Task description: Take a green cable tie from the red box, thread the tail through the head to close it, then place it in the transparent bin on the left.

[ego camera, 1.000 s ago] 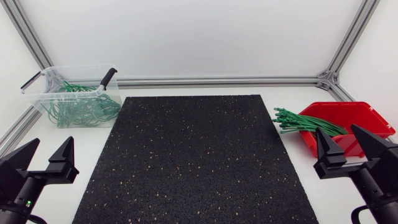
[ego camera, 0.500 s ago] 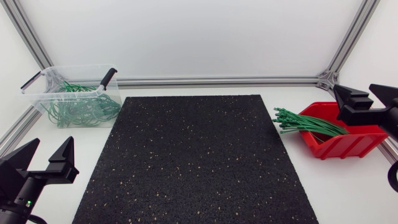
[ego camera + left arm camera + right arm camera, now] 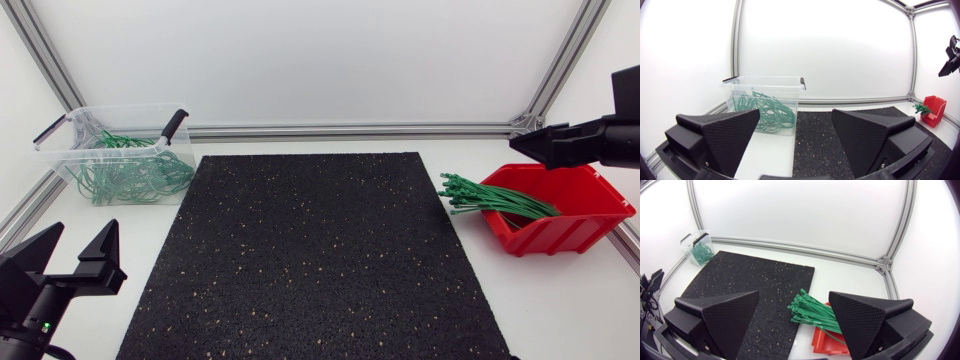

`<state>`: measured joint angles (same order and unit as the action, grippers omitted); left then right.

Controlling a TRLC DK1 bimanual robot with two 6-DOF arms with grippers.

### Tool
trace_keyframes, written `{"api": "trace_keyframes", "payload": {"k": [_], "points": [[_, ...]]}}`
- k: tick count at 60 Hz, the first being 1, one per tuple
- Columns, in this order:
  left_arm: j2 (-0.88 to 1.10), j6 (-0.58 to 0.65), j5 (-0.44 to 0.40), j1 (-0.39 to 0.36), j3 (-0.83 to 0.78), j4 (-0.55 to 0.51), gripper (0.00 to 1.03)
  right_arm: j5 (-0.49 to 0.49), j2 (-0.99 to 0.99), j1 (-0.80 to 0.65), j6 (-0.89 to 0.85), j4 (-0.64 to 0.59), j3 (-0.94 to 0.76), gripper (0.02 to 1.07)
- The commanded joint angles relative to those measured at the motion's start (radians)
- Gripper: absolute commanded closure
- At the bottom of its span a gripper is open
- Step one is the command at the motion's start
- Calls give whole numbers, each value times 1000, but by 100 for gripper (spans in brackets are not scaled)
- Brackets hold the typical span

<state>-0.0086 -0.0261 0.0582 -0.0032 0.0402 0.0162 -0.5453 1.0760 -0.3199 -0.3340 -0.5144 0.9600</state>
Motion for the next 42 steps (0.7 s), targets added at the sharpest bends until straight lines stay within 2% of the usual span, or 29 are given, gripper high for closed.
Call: {"api": "trace_keyframes", "payload": {"k": [1,8,18,24,42], "points": [[-5,2,-3,-3,-40,-16,3,-15,64,-7,-80,-41,57,6],[-5,0,-3,-6,-40,-16,3,-12,139,-10,-158,-108,106,6],[-5,2,-3,-9,-40,-16,3,24,237,-10,-401,-196,167,6],[-5,2,-3,-9,-40,-16,3,97,265,-5,-606,-199,157,6],[-5,0,-3,-9,-40,-16,3,102,386,-5,-813,-217,121,7]]}}
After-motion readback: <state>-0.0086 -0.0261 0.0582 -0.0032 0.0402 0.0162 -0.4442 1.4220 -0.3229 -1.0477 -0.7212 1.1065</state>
